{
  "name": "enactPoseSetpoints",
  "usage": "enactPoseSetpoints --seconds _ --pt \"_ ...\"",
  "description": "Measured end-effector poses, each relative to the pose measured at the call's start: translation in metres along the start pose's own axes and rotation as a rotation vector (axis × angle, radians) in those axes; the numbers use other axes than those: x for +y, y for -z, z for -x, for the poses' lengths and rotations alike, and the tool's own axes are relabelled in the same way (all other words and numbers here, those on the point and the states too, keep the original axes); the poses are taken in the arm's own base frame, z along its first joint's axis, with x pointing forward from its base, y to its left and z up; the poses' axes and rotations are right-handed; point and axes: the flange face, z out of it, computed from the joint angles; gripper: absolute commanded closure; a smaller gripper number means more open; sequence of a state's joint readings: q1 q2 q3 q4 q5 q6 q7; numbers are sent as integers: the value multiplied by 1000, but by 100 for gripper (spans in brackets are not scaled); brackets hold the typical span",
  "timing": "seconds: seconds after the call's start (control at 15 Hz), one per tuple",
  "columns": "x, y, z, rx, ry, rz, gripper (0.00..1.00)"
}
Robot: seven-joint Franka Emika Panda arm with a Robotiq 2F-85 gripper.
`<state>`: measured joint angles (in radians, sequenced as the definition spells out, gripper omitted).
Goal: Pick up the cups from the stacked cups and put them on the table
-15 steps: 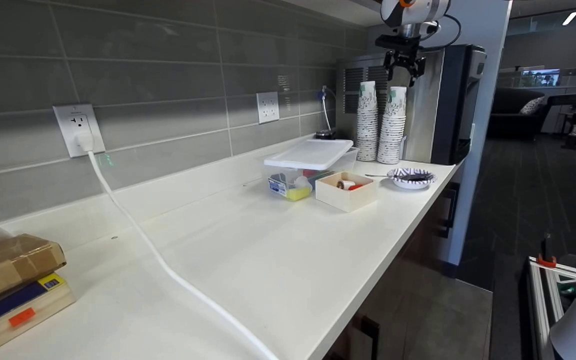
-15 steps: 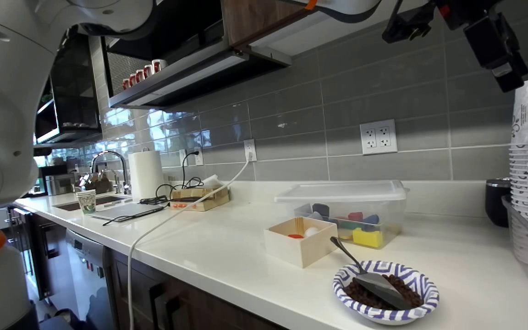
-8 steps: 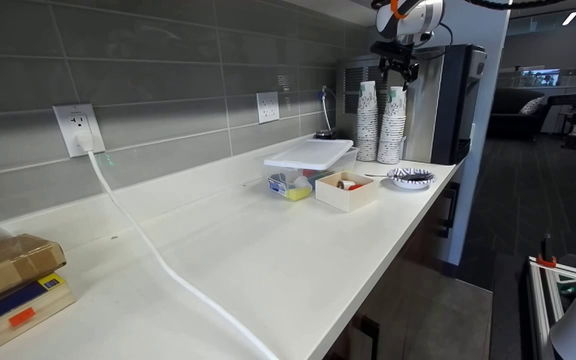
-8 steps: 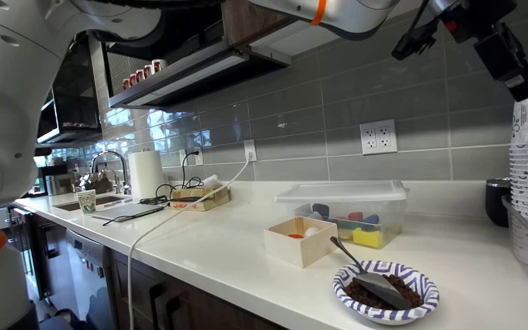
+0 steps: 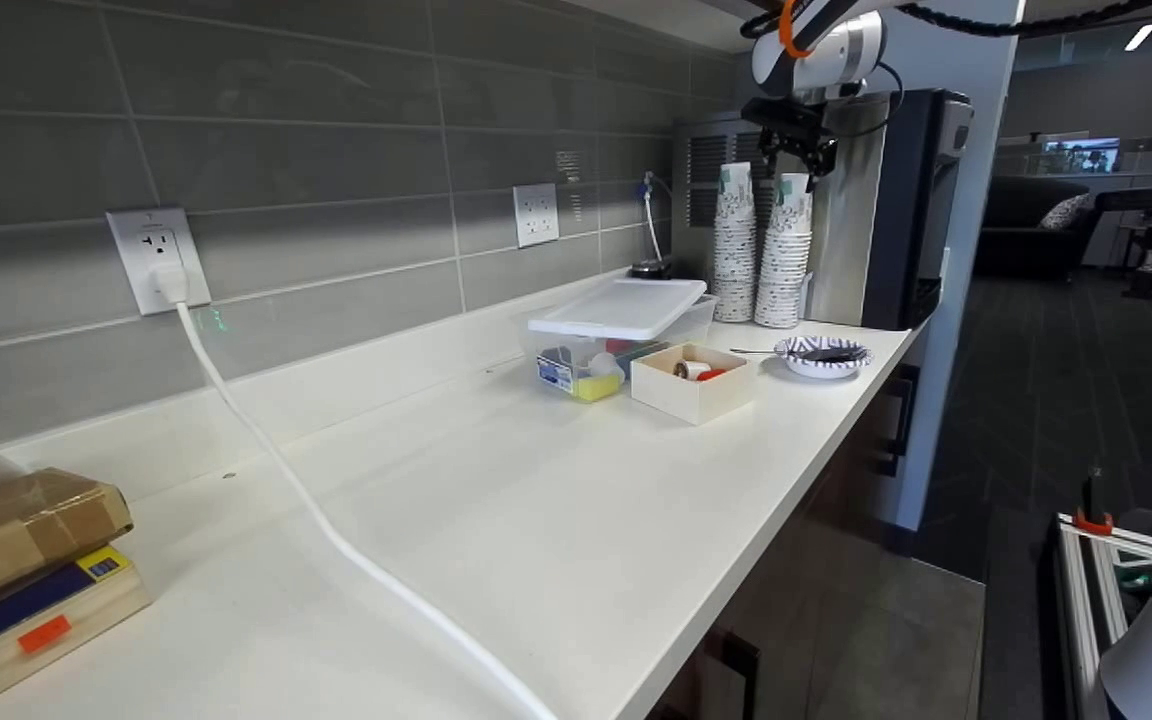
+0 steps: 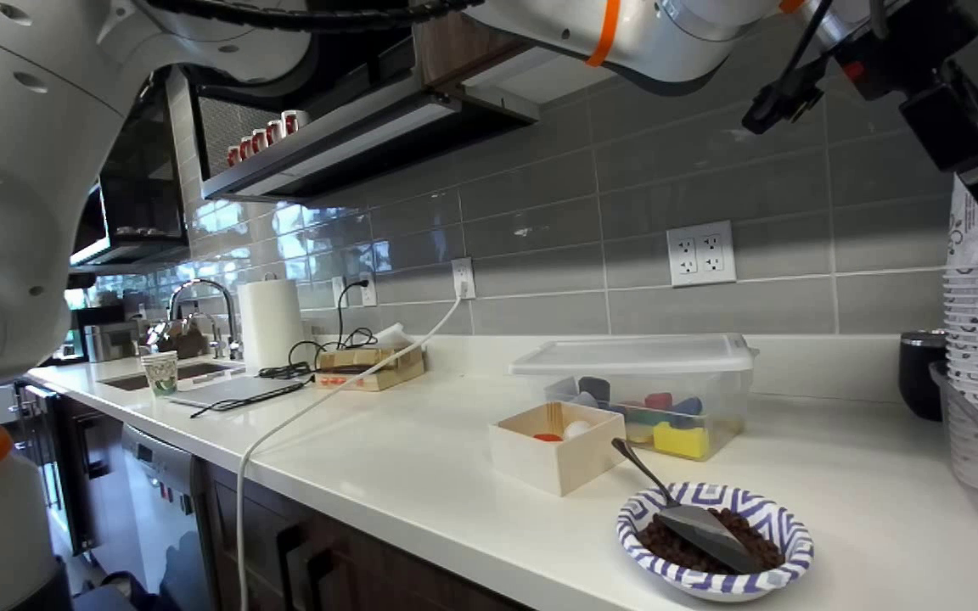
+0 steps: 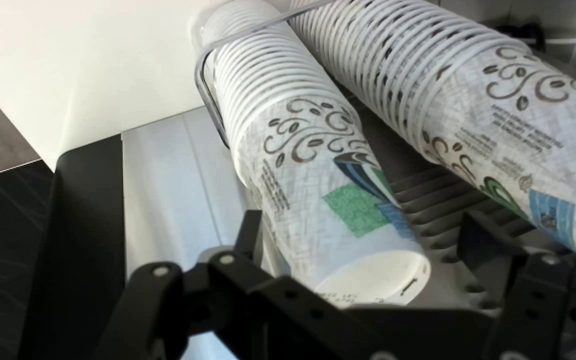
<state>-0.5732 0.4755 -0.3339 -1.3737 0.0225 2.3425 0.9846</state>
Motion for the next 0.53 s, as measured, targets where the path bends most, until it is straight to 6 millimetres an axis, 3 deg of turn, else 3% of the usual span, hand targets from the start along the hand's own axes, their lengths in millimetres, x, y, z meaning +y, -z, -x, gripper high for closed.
enactPoseSetpoints --seconds 0.27,0.33,0.4,0.53 --pt "6 -6 -6 6 -9 13 0" --pt "8 -7 -8 8 -10 17 25" --pt "9 -9 -9 10 -12 22 27" --pt "12 -13 -12 12 -15 29 44"
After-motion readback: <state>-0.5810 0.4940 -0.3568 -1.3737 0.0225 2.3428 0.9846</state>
